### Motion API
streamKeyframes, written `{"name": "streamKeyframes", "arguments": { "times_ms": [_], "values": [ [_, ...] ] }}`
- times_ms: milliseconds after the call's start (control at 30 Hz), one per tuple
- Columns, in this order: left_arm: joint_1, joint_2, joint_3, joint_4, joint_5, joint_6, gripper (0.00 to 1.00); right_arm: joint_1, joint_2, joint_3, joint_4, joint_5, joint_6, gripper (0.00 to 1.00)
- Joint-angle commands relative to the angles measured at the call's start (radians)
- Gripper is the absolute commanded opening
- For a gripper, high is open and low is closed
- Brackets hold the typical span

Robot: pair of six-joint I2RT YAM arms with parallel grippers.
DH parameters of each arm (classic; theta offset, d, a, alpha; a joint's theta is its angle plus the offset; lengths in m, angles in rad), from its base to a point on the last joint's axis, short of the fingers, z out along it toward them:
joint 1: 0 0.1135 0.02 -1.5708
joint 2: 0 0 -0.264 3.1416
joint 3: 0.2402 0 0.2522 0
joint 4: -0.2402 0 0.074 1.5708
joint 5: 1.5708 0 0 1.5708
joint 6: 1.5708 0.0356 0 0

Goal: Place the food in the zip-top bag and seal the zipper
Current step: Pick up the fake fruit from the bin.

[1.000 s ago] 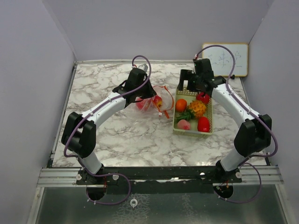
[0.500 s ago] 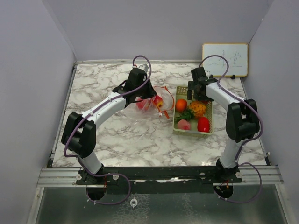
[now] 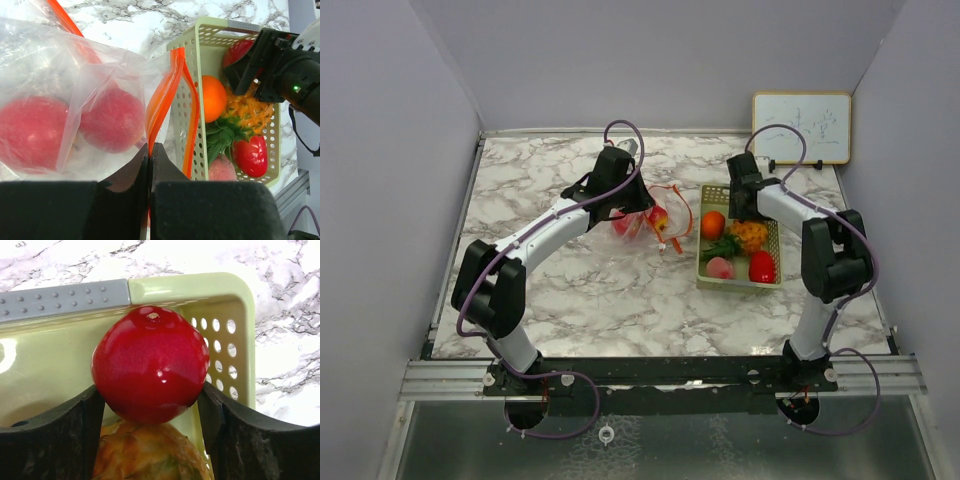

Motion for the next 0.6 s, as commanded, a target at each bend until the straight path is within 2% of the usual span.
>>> {"name": "streamKeyframes", "arguments": {
  "times_ms": [0, 300, 500, 567],
  "values": [
    [0.005, -0.026, 0.002, -0.008, 0.016, 0.013, 0.0, 0.0, -0.098, -0.025, 0.062, -0.006, -0.038, 0.64],
    [0.005, -0.013, 0.008, -0.003, 0.022, 0.006, 0.0, 0.0, -0.341, -0.057, 0.039, -0.495, -0.09, 0.6],
    [0.005, -0.013, 0.005, -0.002, 0.022, 0.002, 0.0, 0.0, -0.423, -0.081, 0.036, -0.707, -0.1, 0.59],
    [0.005, -0.013, 0.006, 0.0, 0.022, -0.001, 0.0, 0.0, -0.437, -0.085, 0.063, -0.829, -0.112, 0.59]
  ]
}}
